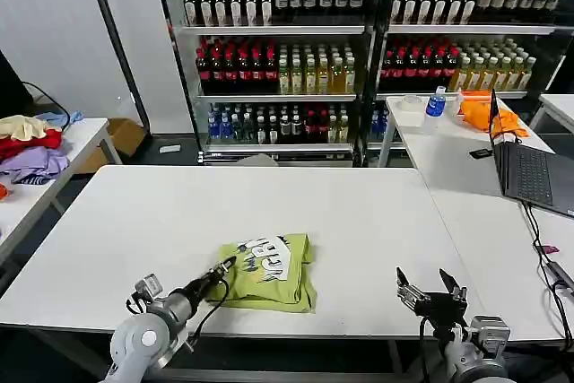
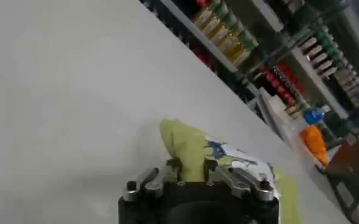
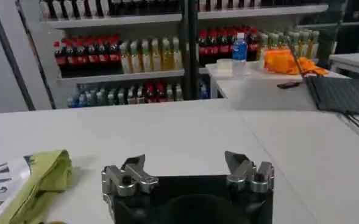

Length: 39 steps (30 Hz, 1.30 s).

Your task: Fold and organize the clothes.

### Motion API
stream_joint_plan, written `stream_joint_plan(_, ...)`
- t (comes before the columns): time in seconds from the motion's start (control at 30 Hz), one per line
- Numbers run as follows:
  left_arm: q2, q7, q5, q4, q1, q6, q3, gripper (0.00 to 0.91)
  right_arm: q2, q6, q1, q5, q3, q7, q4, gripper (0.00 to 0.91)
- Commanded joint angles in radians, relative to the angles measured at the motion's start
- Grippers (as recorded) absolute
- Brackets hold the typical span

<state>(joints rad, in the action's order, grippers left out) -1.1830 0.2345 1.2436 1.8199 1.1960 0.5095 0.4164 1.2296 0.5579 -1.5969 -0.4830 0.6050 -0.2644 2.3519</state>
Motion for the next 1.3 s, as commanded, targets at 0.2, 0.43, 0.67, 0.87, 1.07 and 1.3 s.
stream_joint_plan(0.2,0.026,-0.001,0.174,0.076,0.013,-0.014,0.129,0.02,-0.003,0.0,-0.009,-0.011,0.017,0.0,0.008,0.907)
stream_joint_plan(0.43,0.236,-0.018,0.176,0.041,0.024,0.039,0.353,0.02,-0.017,-0.001,0.01,-0.048,0.035,-0.001,0.001,0.907)
stream_joint_plan(0.67,0.634,-0.141,0.025,-0.082,0.012,0.069,0.542,0.02,-0.025,-0.004,0.052,-0.083,0.035,-0.001,-0.017,0.907)
stream_joint_plan(0.87,0.707,-0.174,-0.19,0.047,-0.001,0.067,0.43,0.02,-0.021,-0.004,0.071,-0.09,0.031,-0.001,-0.021,0.907)
stream_joint_plan(1.07,0.503,-0.17,-0.57,0.136,0.113,0.006,0.129,0.02,-0.02,-0.008,0.049,-0.084,0.045,0.0,-0.019,0.907)
stream_joint_plan(1.3,0.32,-0.096,-0.695,0.135,-0.019,-0.02,-0.104,0.02,-0.029,-0.009,0.012,-0.082,0.079,0.0,-0.004,0.907)
